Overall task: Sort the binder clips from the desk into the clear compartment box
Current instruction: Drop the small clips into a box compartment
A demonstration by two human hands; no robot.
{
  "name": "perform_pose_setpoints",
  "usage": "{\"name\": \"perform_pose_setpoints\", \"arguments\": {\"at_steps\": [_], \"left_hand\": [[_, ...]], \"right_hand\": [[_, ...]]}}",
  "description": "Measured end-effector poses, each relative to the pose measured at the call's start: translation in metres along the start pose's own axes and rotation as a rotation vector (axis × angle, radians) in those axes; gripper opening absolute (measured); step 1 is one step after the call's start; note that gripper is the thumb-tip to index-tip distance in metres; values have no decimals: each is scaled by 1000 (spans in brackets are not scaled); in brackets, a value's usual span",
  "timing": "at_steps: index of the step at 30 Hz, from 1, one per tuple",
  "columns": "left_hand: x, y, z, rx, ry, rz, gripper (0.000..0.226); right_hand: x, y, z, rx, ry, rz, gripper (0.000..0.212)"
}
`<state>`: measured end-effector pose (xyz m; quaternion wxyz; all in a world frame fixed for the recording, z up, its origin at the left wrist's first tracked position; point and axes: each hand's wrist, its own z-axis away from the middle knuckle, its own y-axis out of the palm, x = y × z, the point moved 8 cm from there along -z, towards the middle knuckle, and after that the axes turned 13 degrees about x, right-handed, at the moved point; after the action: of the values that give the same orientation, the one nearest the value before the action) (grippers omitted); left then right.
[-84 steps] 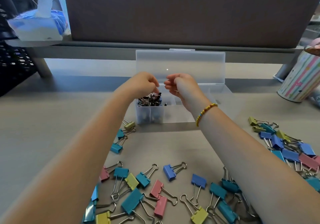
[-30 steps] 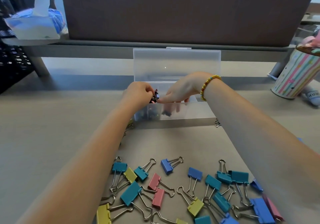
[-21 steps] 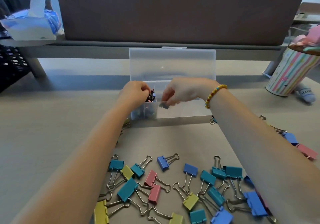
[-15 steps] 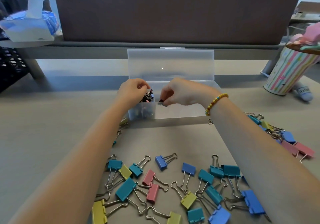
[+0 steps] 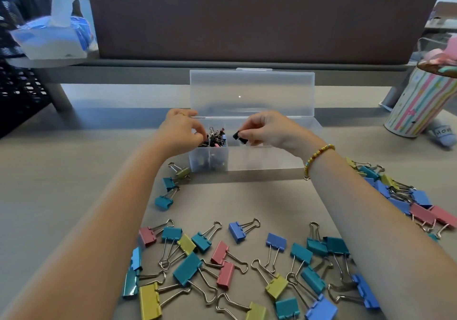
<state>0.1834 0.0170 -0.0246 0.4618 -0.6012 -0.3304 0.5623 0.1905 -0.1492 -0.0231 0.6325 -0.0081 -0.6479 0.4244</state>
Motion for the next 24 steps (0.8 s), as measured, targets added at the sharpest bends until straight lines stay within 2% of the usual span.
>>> {"name": "perform_pose_setpoints", "arguments": {"at_steps": [6,10,13,17,20,24], "left_hand": [[3,-6,1,30,-32,-41,32],[9,-22,9,-141,-12,203,35],[16,-25,11,-219,-46,255,34],[12,-14,6,-147,-1,141,36],[6,-6,4,-100,30,70,43],[6,-6,3,-82,14,76,43]], "right_hand": [[23,13,-27,-107,19,24,5],[34,25,-43,-120,38,60,19],[36,37,-49,-57,67,103,23],[27,28,-50,-157,79,162,18],[14,11,-44,-248,132,208,24],[10,15,-42,-72,146,343,22]]}}
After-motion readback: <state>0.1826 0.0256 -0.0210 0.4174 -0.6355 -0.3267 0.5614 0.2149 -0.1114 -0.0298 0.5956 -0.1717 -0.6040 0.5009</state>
